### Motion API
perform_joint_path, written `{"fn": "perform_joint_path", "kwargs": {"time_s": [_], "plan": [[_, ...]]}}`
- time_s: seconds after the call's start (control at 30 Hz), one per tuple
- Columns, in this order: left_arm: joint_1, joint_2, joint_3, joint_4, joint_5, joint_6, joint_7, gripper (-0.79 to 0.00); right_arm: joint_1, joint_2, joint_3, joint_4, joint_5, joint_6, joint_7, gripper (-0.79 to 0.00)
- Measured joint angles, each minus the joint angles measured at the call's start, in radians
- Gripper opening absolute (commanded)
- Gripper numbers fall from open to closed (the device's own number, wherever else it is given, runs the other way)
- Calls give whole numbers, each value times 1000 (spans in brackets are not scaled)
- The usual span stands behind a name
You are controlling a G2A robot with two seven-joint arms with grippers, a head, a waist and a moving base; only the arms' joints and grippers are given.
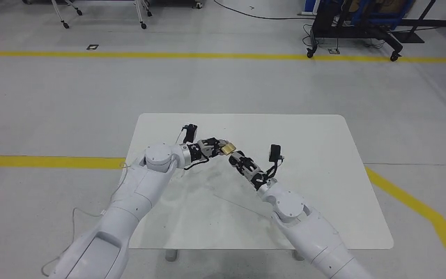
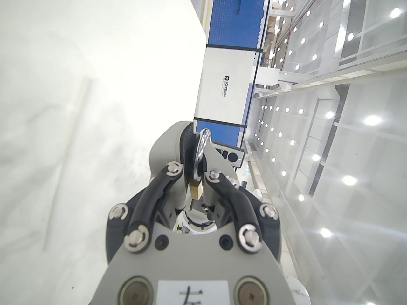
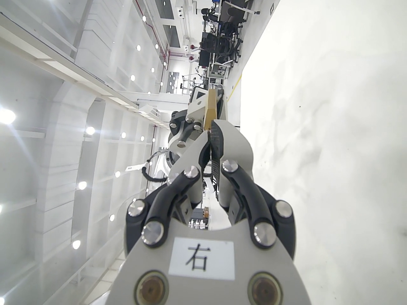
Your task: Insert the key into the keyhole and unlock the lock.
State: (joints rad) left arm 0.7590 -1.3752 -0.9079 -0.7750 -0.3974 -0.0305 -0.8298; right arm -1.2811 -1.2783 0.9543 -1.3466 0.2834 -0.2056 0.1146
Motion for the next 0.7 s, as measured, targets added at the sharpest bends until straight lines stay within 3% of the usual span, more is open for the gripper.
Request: {"fn": "perform_joint_path", "kwargs": {"time_s": [0.3,0.37,0.43,0.63,0.67,0.7], "plan": [[-2,-4,4,0,28,-14,-4,-785,12,-15,-3,13,-24,2,-30,-785],[-2,-5,2,1,27,-14,-5,-785,11,-17,-2,15,-28,2,-30,-505],[-2,-6,0,2,26,-14,-6,-785,11,-19,0,15,-31,5,-30,-434],[-6,-8,-7,12,23,-12,-9,-785,1,-22,15,9,-33,1,-22,-403],[-6,-9,-8,13,22,-13,-9,-785,-2,-22,19,7,-30,-3,-17,-342],[-6,-9,-10,15,21,-15,-9,-785,-6,-21,25,5,-23,-8,-7,-80]]}}
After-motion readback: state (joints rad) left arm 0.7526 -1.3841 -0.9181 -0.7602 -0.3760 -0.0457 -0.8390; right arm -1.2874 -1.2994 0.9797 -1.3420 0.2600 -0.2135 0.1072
